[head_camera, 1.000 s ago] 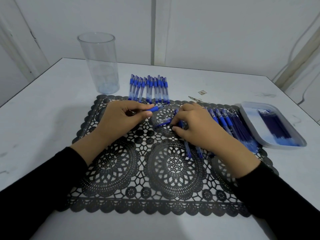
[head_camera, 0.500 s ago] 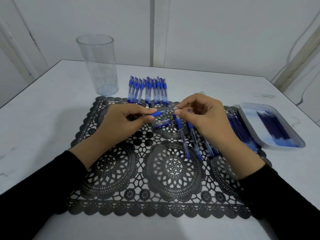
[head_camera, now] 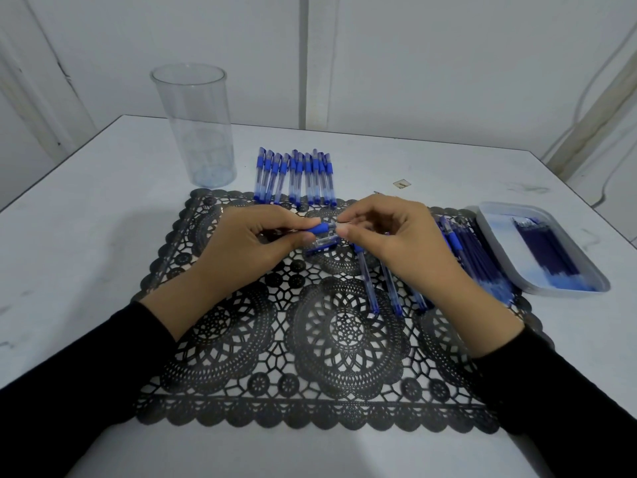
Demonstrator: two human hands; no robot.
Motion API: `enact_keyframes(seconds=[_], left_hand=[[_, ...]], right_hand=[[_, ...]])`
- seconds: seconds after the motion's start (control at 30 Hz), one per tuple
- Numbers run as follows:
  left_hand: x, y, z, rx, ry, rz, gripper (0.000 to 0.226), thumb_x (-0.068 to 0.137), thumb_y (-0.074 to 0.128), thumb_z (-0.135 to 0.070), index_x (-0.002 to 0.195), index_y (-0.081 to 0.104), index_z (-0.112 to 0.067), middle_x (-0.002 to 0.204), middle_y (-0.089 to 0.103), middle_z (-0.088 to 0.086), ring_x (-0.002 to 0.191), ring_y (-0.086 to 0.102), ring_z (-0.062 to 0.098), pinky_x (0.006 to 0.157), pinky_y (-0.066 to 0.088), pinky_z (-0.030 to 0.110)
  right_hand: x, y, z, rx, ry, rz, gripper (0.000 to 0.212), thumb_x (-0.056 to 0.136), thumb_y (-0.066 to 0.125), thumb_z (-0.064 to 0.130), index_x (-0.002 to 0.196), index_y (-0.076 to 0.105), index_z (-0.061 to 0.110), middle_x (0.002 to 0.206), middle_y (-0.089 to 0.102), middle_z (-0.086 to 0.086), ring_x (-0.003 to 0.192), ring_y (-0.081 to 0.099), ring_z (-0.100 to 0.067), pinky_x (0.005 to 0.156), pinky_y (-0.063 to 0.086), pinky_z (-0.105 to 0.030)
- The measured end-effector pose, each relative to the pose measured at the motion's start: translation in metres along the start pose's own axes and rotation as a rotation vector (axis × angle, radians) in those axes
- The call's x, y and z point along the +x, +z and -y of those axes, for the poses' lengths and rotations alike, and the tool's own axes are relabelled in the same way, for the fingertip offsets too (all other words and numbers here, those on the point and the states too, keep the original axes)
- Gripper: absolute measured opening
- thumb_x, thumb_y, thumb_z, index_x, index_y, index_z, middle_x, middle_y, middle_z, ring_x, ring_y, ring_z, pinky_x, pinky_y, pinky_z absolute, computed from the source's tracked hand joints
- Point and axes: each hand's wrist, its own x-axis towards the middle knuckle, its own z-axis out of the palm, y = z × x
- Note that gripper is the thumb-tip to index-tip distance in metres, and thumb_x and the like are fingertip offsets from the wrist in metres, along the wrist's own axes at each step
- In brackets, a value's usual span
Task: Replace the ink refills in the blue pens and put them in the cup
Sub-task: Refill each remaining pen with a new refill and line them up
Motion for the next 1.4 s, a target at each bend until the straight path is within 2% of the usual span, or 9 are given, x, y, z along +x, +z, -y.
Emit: enact_keyframes(seconds=[0.07, 0.13, 0.2, 0.33, 0.47, 0.67, 1.07, 1.23, 1.4], left_hand=[[0.0002, 0.0006, -0.0002, -0.005, 0.014, 0.001, 0.029, 0.081, 0.078, -0.012, 0.109, 0.074, -0.01, 0.098, 0.074, -0.007, 0.089, 0.071, 0.002, 0.081, 0.054, 0.016], [0.0007, 0.0017, -0.0009, -0.01, 0.025, 0.004, 0.03, 0.08, 0.079, -0.011, 0.11, 0.073, -0.011, 0.098, 0.075, -0.006, 0.088, 0.071, 0.004, 0.08, 0.055, 0.018], [0.001, 0.0024, -0.0011, -0.006, 0.026, 0.008, 0.03, 0.081, 0.079, -0.011, 0.11, 0.073, -0.013, 0.098, 0.075, -0.006, 0.086, 0.071, 0.005, 0.079, 0.056, 0.02], [0.0011, 0.0008, 0.0007, -0.008, 0.017, 0.008, 0.029, 0.08, 0.079, -0.011, 0.109, 0.074, -0.011, 0.099, 0.074, -0.008, 0.088, 0.07, 0.002, 0.08, 0.054, 0.017], [0.0011, -0.0002, 0.0008, -0.006, 0.024, 0.014, 0.027, 0.08, 0.078, -0.011, 0.107, 0.075, -0.008, 0.099, 0.075, -0.006, 0.088, 0.071, 0.002, 0.08, 0.054, 0.015], [0.0014, -0.0003, 0.0012, -0.002, 0.024, 0.008, 0.028, 0.081, 0.078, -0.014, 0.108, 0.075, -0.008, 0.099, 0.075, -0.004, 0.089, 0.071, 0.003, 0.081, 0.055, 0.018], [0.0017, -0.0018, 0.0008, -0.005, 0.026, 0.005, 0.029, 0.082, 0.076, -0.017, 0.109, 0.074, -0.008, 0.1, 0.074, -0.004, 0.089, 0.071, 0.002, 0.082, 0.055, 0.018], [0.0011, -0.0011, 0.0007, 0.004, 0.03, 0.013, 0.028, 0.082, 0.076, -0.016, 0.109, 0.074, -0.009, 0.098, 0.075, -0.005, 0.088, 0.071, 0.004, 0.08, 0.056, 0.02], [0.0019, -0.0027, 0.0009, 0.018, 0.009, 0.026, 0.028, 0.081, 0.077, -0.015, 0.108, 0.074, -0.009, 0.096, 0.075, -0.005, 0.085, 0.071, 0.004, 0.08, 0.055, 0.018]], right_hand=[[0.0001, 0.0013, 0.0004, -0.076, 0.002, -0.005, 0.008, 0.088, 0.07, 0.023, 0.084, 0.072, 0.017, 0.067, 0.061, 0.01, 0.061, 0.051, 0.0, 0.06, 0.042, -0.012], [0.0, 0.0033, -0.0002, -0.204, -0.029, 0.002, 0.024, 0.093, 0.062, 0.035, 0.077, 0.069, 0.019, 0.06, 0.054, 0.009, 0.055, 0.045, -0.002, 0.055, 0.036, -0.013], [-0.0009, 0.0036, 0.0011, -0.242, -0.051, 0.011, 0.024, 0.093, 0.059, 0.039, 0.082, 0.068, 0.02, 0.065, 0.058, 0.01, 0.058, 0.048, -0.001, 0.056, 0.037, -0.012], [-0.0028, 0.0004, 0.0009, -0.194, -0.098, 0.038, 0.012, 0.09, 0.069, 0.019, 0.102, 0.067, 0.019, 0.091, 0.066, 0.01, 0.079, 0.058, -0.003, 0.068, 0.042, -0.011], [-0.0021, 0.0026, -0.0013, -0.254, -0.117, 0.016, 0.007, 0.093, 0.064, 0.023, 0.093, 0.07, 0.019, 0.078, 0.063, 0.013, 0.071, 0.054, 0.004, 0.065, 0.038, -0.007], [-0.0026, -0.0011, -0.0015, -0.214, -0.139, 0.019, 0.005, 0.092, 0.065, 0.016, 0.096, 0.067, 0.017, 0.084, 0.065, 0.005, 0.071, 0.054, -0.003, 0.063, 0.042, -0.016], [-0.0035, 0.003, -0.0043, -0.216, -0.118, 0.002, 0.008, 0.093, 0.064, 0.027, 0.094, 0.069, 0.02, 0.077, 0.063, 0.009, 0.067, 0.052, 0.0, 0.061, 0.04, -0.012], [-0.0037, 0.0025, -0.0031, -0.205, -0.168, -0.008, 0.007, 0.09, 0.068, 0.016, 0.097, 0.071, 0.017, 0.074, 0.059, 0.015, 0.07, 0.053, 0.001, 0.065, 0.04, -0.011], [-0.0012, 0.0078, -0.0076, -0.186, -0.105, -0.04, 0.006, 0.09, 0.069, 0.021, 0.095, 0.072, 0.02, 0.075, 0.062, 0.012, 0.066, 0.053, 0.0, 0.062, 0.042, -0.013]])
